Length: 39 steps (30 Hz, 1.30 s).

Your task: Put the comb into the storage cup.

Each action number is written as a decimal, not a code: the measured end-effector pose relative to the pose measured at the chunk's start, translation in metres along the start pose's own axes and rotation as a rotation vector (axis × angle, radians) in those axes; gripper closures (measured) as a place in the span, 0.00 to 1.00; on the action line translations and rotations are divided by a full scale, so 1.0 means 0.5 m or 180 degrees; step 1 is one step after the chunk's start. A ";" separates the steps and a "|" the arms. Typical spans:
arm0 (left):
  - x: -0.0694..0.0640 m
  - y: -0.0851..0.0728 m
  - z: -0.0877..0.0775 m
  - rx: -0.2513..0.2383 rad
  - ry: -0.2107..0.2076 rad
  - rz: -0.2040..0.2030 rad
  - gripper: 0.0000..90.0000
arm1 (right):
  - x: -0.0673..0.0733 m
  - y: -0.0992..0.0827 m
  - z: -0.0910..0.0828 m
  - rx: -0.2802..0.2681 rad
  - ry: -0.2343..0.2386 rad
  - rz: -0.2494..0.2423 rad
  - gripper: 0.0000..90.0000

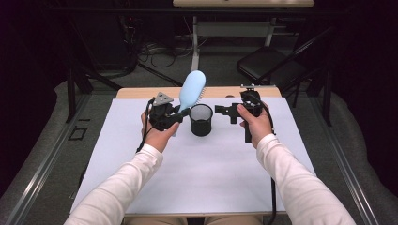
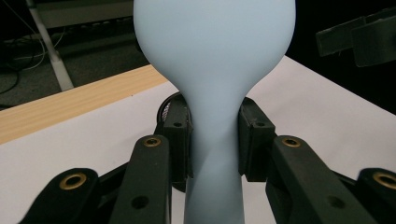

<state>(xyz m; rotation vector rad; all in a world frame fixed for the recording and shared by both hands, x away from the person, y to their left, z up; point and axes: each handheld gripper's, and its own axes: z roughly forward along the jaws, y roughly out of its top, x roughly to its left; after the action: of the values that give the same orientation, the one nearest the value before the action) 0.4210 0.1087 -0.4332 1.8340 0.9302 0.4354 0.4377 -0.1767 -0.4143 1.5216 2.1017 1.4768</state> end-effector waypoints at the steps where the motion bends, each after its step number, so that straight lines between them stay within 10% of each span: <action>1: 0.001 0.001 -0.001 0.0008 -0.0001 0.0001 0.77 | 0.000 0.002 0.003 0.0001 0.0000 -0.0004 0.16; 39: 0.006 -0.004 0.029 -0.0030 0.0064 -0.0109 0.77 | -0.016 0.068 0.043 -0.0139 -0.0169 0.0277 0.16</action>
<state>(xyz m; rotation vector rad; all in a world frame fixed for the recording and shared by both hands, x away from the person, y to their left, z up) 0.4316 0.1026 -0.4418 1.8055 0.9703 0.4370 0.4760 -0.1699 -0.4018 1.6371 1.9843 1.4829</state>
